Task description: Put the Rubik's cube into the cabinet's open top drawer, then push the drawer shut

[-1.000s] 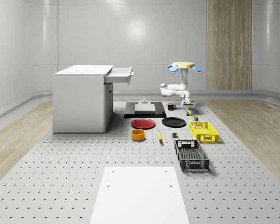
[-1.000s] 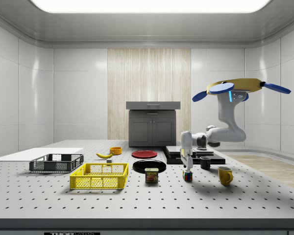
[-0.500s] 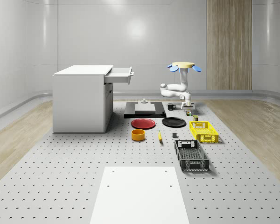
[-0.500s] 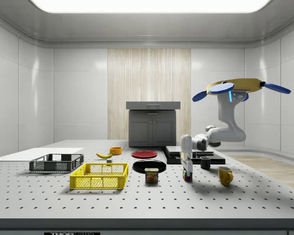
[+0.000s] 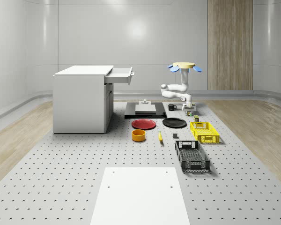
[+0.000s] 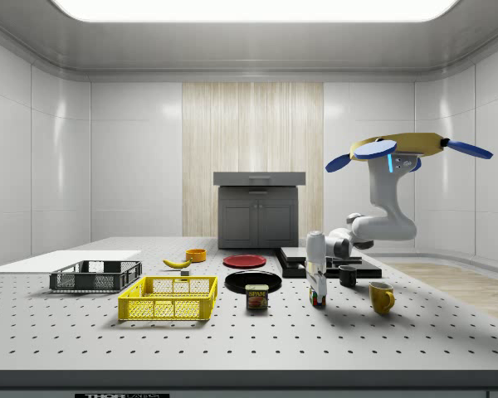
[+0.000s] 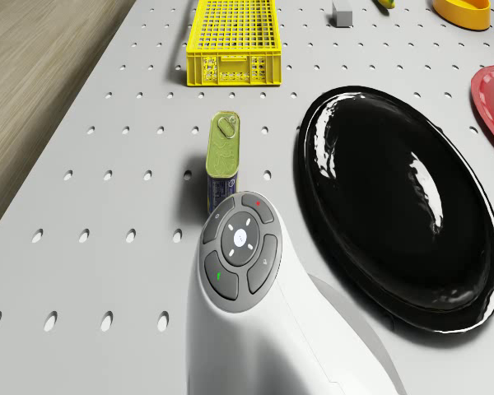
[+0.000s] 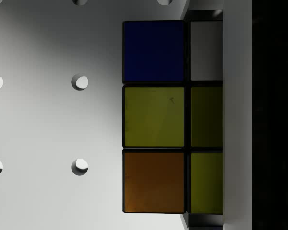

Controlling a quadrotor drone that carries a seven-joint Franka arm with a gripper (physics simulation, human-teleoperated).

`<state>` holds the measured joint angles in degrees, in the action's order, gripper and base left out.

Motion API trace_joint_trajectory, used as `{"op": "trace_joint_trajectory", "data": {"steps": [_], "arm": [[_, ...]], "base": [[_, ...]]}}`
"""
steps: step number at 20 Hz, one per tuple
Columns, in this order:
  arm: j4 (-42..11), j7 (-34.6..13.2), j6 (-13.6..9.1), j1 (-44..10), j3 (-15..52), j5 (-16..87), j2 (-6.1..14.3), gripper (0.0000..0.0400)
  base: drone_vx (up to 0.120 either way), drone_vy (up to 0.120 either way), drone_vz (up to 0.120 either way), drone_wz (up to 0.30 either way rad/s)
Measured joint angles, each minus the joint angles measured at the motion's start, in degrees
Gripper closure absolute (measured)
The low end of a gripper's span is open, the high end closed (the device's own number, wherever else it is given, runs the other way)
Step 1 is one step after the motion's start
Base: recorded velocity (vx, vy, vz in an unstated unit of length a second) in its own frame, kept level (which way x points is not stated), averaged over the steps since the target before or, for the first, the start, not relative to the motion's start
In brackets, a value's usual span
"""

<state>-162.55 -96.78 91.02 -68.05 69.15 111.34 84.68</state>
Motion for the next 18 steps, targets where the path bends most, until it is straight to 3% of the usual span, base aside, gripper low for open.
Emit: {"op": "trace_joint_trajectory", "data": {"steps": [5,12,18], "arm": [[0.14,-0.14,0.2,-0.22,-0.41,0.38,0.03,0.0057],[-0.53,-0.29,-0.69,0.01,1.84,-1.76,0.01,0.0072],[-1.45,-0.55,-1.99,0.29,5.78,-5.55,0.04,0.0074]], "base": [[0.0,0.0,0.0,0.0],[0.0,0.0,0.0,0.0],[0.0,0.0,0.113,0.0]]}}
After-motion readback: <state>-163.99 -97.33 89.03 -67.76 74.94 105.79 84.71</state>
